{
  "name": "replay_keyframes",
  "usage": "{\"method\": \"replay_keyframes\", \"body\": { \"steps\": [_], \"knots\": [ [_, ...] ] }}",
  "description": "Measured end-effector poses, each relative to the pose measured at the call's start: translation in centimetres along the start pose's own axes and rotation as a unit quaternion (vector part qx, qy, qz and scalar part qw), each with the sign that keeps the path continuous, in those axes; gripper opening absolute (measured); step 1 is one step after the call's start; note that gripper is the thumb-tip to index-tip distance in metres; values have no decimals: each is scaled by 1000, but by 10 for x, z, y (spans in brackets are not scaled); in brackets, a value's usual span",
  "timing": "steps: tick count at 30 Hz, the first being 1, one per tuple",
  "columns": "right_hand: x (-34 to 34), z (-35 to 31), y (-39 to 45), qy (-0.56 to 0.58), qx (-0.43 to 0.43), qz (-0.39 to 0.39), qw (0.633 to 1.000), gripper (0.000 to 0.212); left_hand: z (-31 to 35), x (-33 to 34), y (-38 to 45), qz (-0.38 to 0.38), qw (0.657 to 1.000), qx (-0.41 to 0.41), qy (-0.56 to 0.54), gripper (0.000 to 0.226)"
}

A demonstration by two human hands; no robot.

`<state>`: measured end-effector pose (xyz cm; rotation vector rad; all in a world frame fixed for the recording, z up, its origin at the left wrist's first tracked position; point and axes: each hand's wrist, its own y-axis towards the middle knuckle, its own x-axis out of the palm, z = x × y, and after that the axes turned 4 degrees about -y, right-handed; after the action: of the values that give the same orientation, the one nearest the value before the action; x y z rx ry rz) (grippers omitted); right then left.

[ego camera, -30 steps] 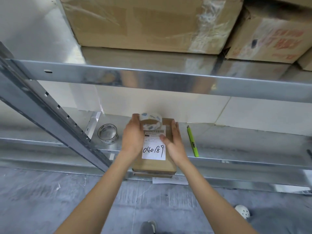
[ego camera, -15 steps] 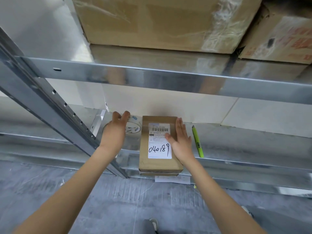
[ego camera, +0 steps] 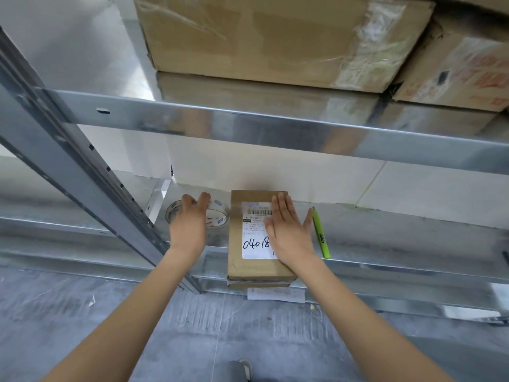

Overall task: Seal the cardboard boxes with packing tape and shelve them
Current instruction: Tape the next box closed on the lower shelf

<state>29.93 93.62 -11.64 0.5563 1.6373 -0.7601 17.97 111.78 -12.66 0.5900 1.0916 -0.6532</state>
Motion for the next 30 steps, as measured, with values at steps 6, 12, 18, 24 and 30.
{"method": "replay_keyframes", "body": {
  "steps": [6, 12, 18, 24, 30],
  "knots": [
    [-9, -34, 3, -5, 21, -23, 1000, 101, 10, 9, -6, -4, 999, 22, -32, 65],
    [2, -70, 1, 32, 40, -13, 999, 91, 6, 32, -11, 49, 961, -81, -261, 58],
    [-1, -60, -4, 59, 14, 3, 998, 85, 12, 45, -18, -106, 693, -327, -634, 50],
    [-9, -37, -6, 136, 9, 28, 990, 92, 45, 52, -24, -176, 532, -370, -741, 53],
    [-25, 0, -7, 253, 9, 43, 966, 89, 83, 31, -14, -149, 623, -335, -691, 33]
  ]
}}
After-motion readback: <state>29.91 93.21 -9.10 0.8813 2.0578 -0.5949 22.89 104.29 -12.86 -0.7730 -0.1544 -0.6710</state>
